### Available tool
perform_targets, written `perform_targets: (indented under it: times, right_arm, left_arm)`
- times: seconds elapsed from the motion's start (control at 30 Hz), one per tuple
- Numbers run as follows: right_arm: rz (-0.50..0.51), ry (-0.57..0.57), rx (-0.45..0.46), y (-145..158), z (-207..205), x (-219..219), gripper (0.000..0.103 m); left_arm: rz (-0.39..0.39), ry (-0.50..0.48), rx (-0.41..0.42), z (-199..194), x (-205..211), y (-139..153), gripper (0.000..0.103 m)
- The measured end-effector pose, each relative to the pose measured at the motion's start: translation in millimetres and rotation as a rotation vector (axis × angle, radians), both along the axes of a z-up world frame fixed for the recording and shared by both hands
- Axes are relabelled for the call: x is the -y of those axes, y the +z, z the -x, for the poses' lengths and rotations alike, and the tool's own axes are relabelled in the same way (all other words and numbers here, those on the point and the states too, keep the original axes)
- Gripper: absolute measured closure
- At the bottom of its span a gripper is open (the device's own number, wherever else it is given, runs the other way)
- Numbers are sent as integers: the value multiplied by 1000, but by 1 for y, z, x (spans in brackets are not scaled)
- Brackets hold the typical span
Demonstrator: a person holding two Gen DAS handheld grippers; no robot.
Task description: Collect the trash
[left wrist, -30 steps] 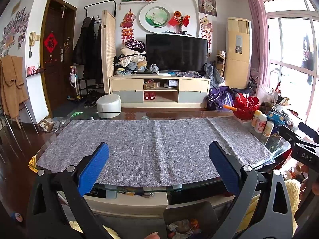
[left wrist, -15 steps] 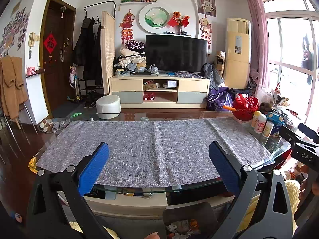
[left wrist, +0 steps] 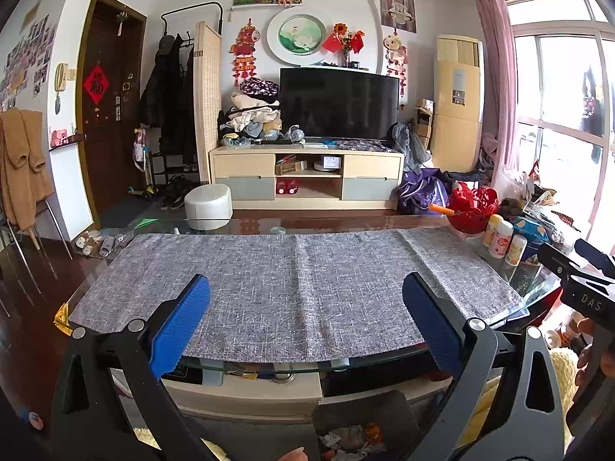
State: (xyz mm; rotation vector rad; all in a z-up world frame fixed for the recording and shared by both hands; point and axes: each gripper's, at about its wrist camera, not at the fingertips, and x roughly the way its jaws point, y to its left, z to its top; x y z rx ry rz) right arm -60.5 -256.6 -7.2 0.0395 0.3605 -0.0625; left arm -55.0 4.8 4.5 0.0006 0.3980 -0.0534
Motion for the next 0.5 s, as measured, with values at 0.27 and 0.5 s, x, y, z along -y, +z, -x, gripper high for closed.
perform_targets:
  times: [0.27, 0.5]
  right_arm:
    - [2, 0, -2, 0, 0, 0, 3]
    - [5, -6, -9, -1, 0, -3, 3]
  left_arm:
    - [1, 1, 0, 0, -1, 0, 8]
    - [42, 16, -13, -1, -2, 6, 8]
